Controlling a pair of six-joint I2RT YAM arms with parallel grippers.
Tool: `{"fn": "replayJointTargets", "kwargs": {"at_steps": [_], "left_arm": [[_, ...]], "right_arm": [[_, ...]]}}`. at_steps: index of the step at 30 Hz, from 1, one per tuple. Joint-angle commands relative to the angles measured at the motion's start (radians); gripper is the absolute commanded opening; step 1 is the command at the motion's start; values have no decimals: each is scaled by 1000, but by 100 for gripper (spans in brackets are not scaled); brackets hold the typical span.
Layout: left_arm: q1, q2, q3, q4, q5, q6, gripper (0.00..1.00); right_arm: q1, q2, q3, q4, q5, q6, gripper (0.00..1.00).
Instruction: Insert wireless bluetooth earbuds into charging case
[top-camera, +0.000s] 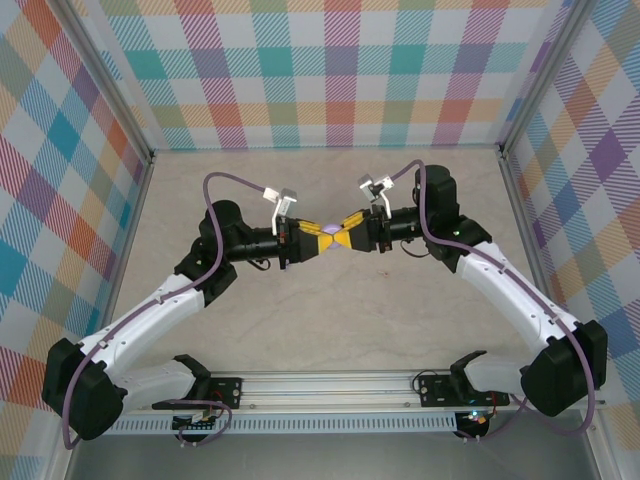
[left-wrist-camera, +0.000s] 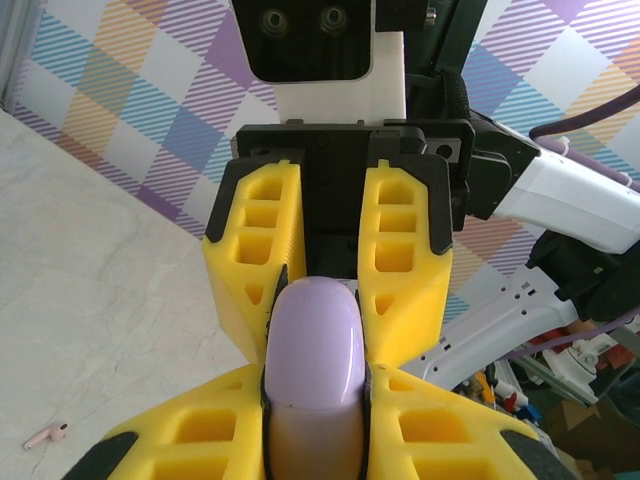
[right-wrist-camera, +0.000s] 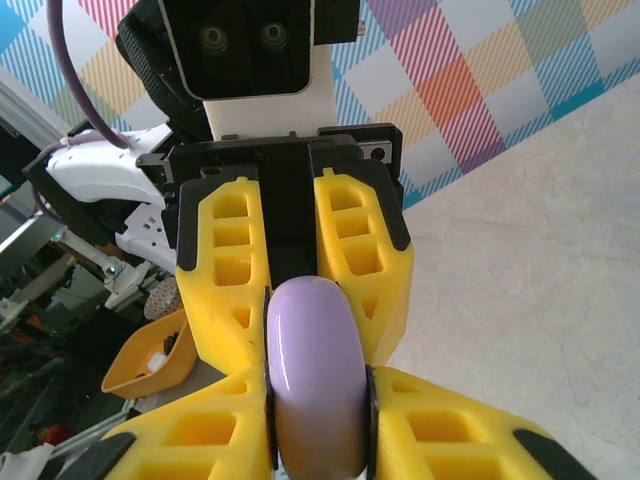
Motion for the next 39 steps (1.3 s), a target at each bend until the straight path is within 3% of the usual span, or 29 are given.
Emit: {"fn": "replayJointTargets", "kwargs": {"at_steps": [1, 5, 12, 22, 36, 39], "left_arm": [[-9, -1, 38, -3, 4, 27, 17], [-13, -2, 37, -5, 12, 29, 26], [-23, 6, 43, -10, 20, 35, 33], [-26, 6, 43, -18, 16, 40, 36], [-32, 8, 42, -22, 16, 38, 19], [-33, 8, 48, -41, 14, 51, 18]], "right_arm": [[9, -14, 31, -13, -7, -27, 20], [10, -24, 29, -10, 4, -18, 17], [10, -20, 26, 7, 9, -1, 15], [14, -24, 18, 22, 23, 11, 15], [15, -33, 17, 22, 41, 19, 15], [17, -33, 32, -23, 51, -10, 20]]}}
